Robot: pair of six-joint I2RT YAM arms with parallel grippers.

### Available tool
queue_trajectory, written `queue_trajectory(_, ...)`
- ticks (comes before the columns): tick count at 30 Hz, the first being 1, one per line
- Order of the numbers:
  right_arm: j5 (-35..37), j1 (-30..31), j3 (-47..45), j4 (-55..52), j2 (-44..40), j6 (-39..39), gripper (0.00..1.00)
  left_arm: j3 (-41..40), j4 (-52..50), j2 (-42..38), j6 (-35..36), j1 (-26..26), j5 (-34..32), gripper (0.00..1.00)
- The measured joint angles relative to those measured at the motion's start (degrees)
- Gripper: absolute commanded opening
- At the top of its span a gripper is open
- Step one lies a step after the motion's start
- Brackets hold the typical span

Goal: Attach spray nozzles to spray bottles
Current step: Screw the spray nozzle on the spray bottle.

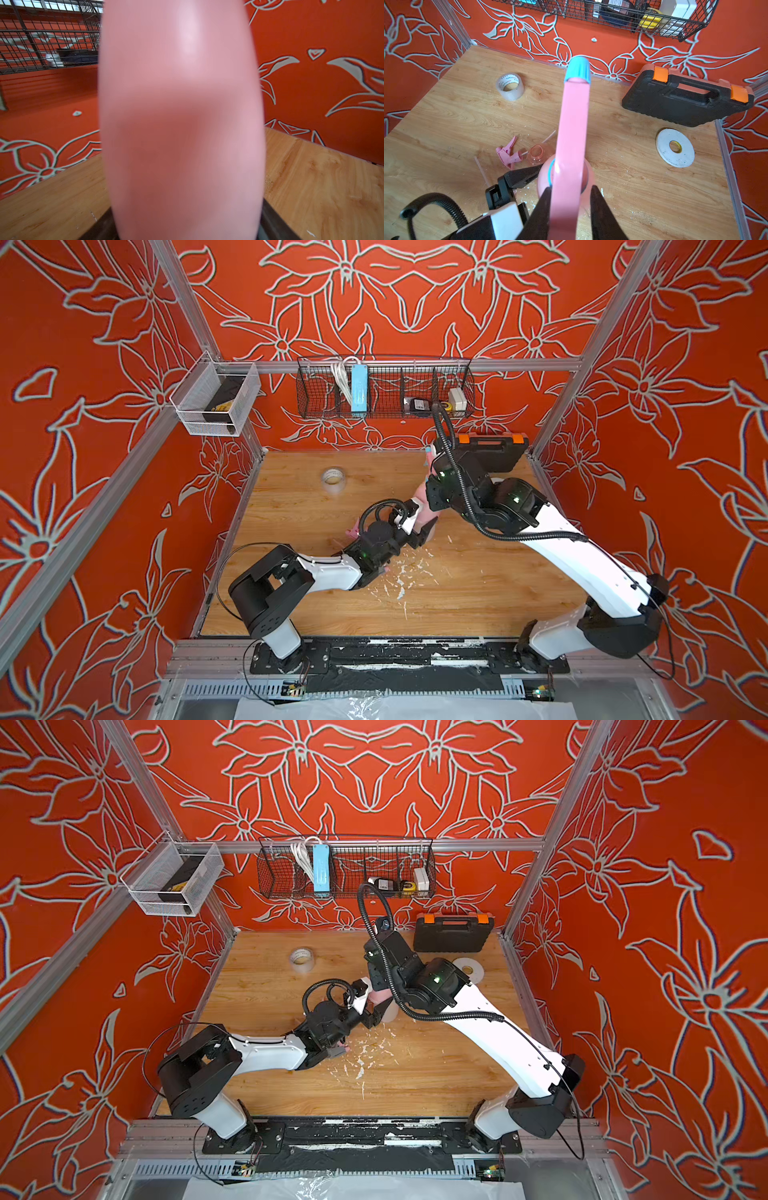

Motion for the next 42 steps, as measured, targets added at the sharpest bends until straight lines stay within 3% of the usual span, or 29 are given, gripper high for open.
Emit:
queue_trajectory(5, -0.96, 0.00, 0.00, 0.00, -0.26, -1.07, 0.39, 0.00, 0.50, 0.00, 0.04, 0.00, 0.00, 0.35)
queue_trajectory(15, -7.43, 0.00, -5.14, 1.31, -5.46, -4.04, 0.59, 0.00, 0.42, 0.35, 0.17, 0.26, 0.00, 0.35)
queue_trajectory(24, -13.86, -2.69, -6.93, 2.56, -10.93, -6.86, 0.56, -0.07, 0.04, 0.46, 0.17, 0.37, 0.02, 0.35)
queue_trajectory(42, -21.53, -4.26, -0.31, 0.92, -3.48, -8.79, 0.54, -0.94, -0.52, 0.42, 0.17, 0.37, 0.11, 0.35)
